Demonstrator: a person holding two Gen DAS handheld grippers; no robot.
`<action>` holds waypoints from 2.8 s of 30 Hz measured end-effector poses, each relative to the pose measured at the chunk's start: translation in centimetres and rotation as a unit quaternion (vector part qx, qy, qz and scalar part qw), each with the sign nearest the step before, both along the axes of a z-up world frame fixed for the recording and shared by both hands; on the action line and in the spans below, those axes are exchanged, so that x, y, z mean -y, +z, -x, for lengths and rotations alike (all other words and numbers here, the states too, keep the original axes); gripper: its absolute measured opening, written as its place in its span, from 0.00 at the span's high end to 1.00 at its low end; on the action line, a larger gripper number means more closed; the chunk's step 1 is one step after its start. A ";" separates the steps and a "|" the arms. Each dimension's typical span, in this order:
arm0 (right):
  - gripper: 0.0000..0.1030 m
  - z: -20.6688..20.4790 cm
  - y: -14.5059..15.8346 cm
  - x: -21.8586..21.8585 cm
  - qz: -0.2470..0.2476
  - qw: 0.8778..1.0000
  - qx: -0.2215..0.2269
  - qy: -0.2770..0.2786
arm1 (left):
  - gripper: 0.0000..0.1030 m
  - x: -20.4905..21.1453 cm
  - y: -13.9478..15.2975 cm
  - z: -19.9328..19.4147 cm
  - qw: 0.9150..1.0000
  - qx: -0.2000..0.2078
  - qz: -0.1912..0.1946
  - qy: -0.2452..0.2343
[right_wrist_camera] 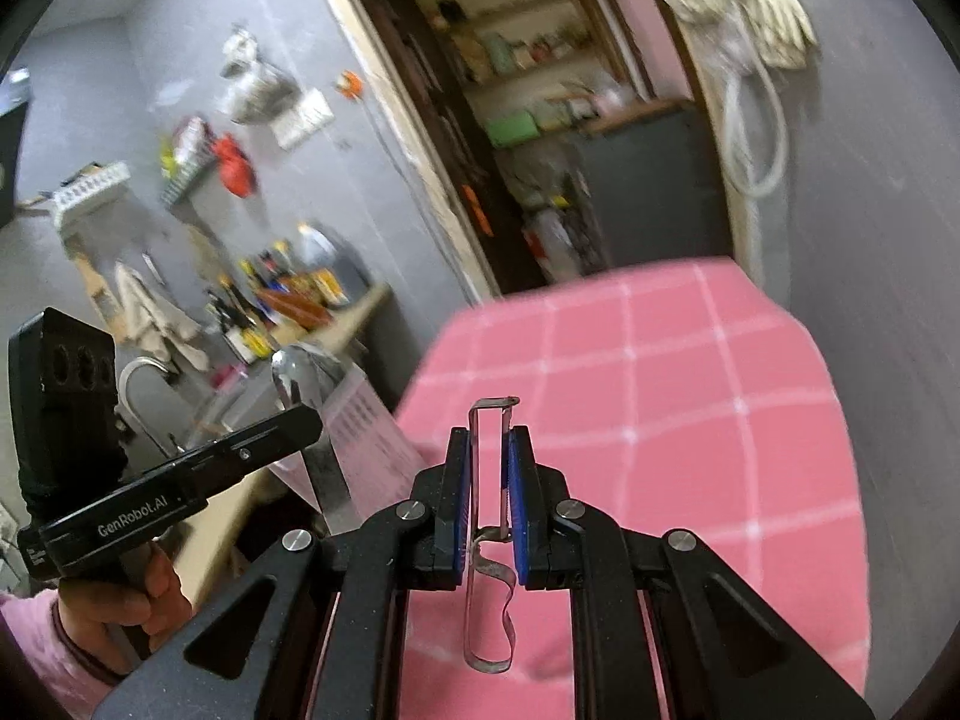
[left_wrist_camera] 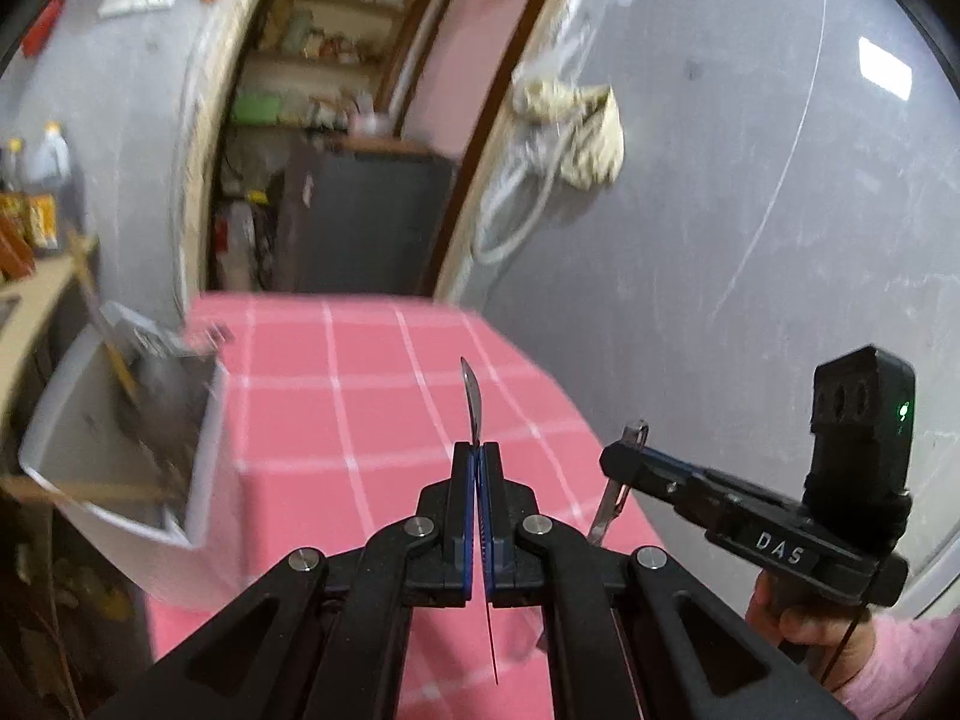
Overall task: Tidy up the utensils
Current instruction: 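Lift the blade and peeler and carry both over the white caddy, then lower the blade into the caddy and open the left tool while the right releases the peeler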
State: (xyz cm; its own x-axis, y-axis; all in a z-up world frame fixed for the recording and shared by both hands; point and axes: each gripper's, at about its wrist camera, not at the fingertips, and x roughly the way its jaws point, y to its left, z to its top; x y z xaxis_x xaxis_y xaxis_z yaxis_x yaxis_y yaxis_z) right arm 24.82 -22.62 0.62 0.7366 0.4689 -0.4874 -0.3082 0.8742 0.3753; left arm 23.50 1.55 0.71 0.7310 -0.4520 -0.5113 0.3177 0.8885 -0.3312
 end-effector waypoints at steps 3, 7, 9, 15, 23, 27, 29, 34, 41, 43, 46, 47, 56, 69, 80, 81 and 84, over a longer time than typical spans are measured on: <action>0.90 -1.1 2.6 -2.0 -0.024 0.999 0.037 0.018 | 0.98 -2.5 3.0 0.3 0.999 0.034 0.009 0.019; 0.90 -2.9 5.3 -5.7 -0.053 0.995 0.077 0.038 | 0.98 -6.2 6.6 0.2 0.996 0.075 0.012 0.049; 0.89 -3.9 6.6 -8.2 -0.055 0.992 0.101 0.053 | 0.98 -8.0 7.8 -0.1 0.993 0.092 0.012 0.066; 0.89 -5.6 7.0 -13.8 -0.036 0.988 0.126 0.076 | 0.98 -12.3 8.3 -2.0 0.987 0.121 0.013 0.103; 0.90 -6.0 4.4 -17.2 0.000 0.988 0.119 0.095 | 0.98 -14.3 5.1 -3.5 0.985 0.132 -0.009 0.114; 0.89 -6.1 3.0 -18.1 0.016 0.989 0.111 0.099 | 0.98 -14.4 4.1 -3.5 0.984 0.137 -0.041 0.104; 0.89 -6.3 2.4 -18.1 0.020 0.989 0.104 0.100 | 0.98 -13.9 3.4 -3.5 0.984 0.137 -0.060 0.095; 0.89 -6.1 1.2 -18.1 0.031 0.990 0.091 0.100 | 0.97 -13.4 1.4 -3.3 0.987 0.117 -0.068 0.081; 0.89 -5.4 0.8 -18.0 0.042 0.991 0.079 0.099 | 0.97 -13.8 0.1 -2.9 0.992 0.085 -0.053 0.071; 0.88 -5.2 0.7 -17.9 0.043 0.991 0.075 0.099 | 0.97 -14.0 0.0 -2.7 0.994 0.076 -0.047 0.068; 0.80 -4.9 0.7 -17.8 0.042 0.992 0.068 0.096 | 0.97 -14.2 0.0 -2.4 0.995 0.067 -0.037 0.065; 0.75 -4.8 0.7 -17.6 0.033 0.993 0.065 0.093 | 0.97 -14.4 -0.1 -2.3 0.995 0.062 -0.033 0.065; 0.70 -3.7 1.3 -16.2 0.024 0.996 0.068 0.055 | 0.88 -15.0 0.0 -1.7 0.997 0.051 -0.007 0.064; 0.44 0.6 2.8 -11.4 0.038 0.995 0.085 -0.025 | 0.42 -12.9 1.1 1.1 0.994 0.077 -0.017 0.074; 0.15 5.3 2.6 -4.5 0.070 0.991 0.084 -0.081 | 0.01 -9.7 0.4 5.9 0.986 0.101 -0.030 0.127; 0.13 6.0 2.6 -3.7 0.075 0.990 0.085 -0.087 | 0.01 -9.2 0.1 6.4 0.986 0.101 -0.033 0.130; 0.06 7.5 2.6 -2.1 0.087 0.988 0.089 -0.097 | 0.01 -7.7 -0.4 7.7 0.985 0.095 -0.040 0.139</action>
